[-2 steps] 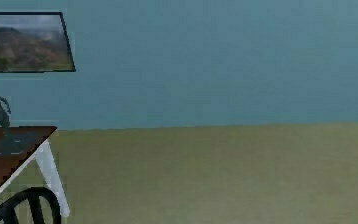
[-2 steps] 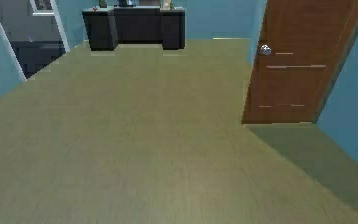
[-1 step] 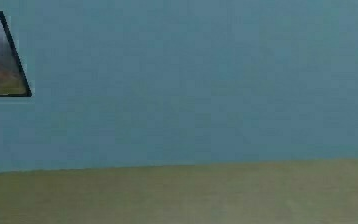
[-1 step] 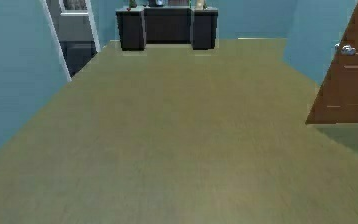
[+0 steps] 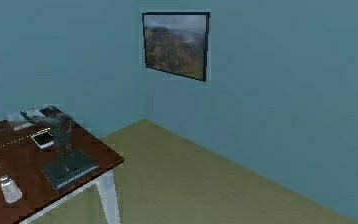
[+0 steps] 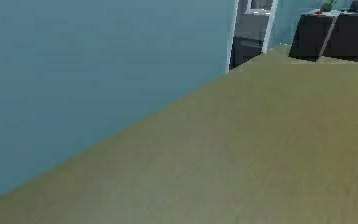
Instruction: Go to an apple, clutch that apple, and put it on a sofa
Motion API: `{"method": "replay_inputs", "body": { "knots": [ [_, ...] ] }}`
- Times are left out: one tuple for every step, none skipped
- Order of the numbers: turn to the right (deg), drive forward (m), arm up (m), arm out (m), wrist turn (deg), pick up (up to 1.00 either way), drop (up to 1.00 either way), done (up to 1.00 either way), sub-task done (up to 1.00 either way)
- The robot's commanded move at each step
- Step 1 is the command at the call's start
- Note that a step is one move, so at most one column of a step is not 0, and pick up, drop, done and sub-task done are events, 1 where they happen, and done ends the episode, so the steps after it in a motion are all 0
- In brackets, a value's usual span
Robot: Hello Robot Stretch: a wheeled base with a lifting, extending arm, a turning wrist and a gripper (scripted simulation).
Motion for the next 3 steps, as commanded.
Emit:
{"method": "replay_inputs", "body": {
  "knots": [
    [-15.0,0.00,0.00,0.00,0.0,0.00,0.00,0.00,0.00],
    [0.0,0.30,0.00,0.00,0.0,0.00,0.00,0.00,0.00],
    [-45.0,0.00,0.00,0.00,0.0,0.00,0.00,0.00,0.00]
  ]
}}
